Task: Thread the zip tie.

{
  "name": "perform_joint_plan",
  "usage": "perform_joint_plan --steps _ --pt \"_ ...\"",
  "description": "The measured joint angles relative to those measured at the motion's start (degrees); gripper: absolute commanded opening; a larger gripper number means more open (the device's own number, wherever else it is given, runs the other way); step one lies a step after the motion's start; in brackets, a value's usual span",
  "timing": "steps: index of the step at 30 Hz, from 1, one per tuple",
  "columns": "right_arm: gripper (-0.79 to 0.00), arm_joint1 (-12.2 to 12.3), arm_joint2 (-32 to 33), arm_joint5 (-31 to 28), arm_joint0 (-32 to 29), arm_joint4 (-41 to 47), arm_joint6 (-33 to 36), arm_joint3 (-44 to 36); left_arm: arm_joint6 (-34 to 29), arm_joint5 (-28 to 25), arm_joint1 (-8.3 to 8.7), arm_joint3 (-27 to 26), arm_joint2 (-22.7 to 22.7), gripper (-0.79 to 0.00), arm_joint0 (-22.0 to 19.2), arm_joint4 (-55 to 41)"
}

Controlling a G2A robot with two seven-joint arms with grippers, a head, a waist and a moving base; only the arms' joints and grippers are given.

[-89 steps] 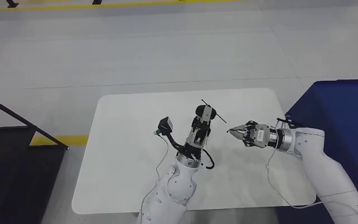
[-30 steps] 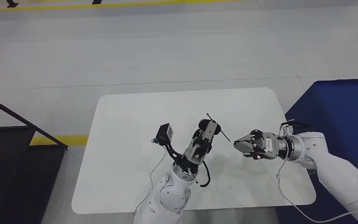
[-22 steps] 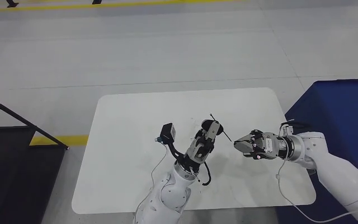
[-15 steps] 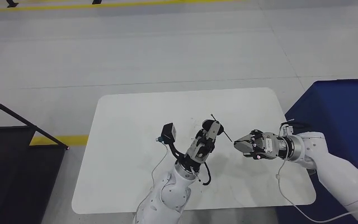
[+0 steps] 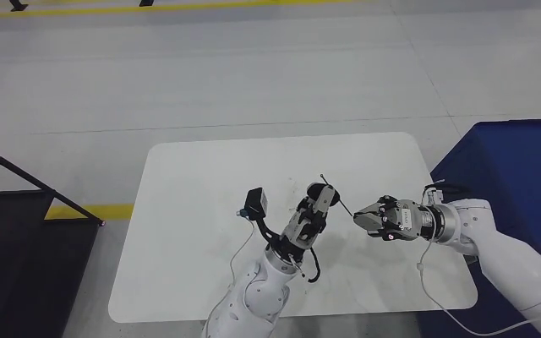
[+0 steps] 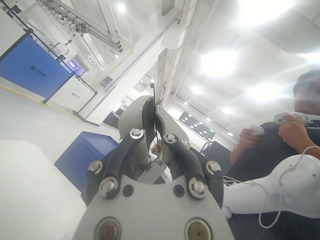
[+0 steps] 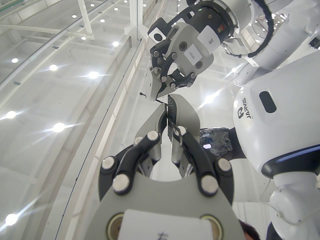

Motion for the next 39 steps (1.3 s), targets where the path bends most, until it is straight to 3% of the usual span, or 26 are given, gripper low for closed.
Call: perform_joint_plan --steps 32,39 --pt "-0.785 -0.02 0.01 -0.07 -0.04 0.01 -0.07 -0.04 1.76 0.31 0.57 1.11 1.43 -0.785 -0.89 2.88" --pt "-0.785 -0.72 1.15 -2.22 -1.41 1.91 -2.83 -1.36 1.03 0.56 0.78 1.30 1.63 -0.785 -1.05 3.17"
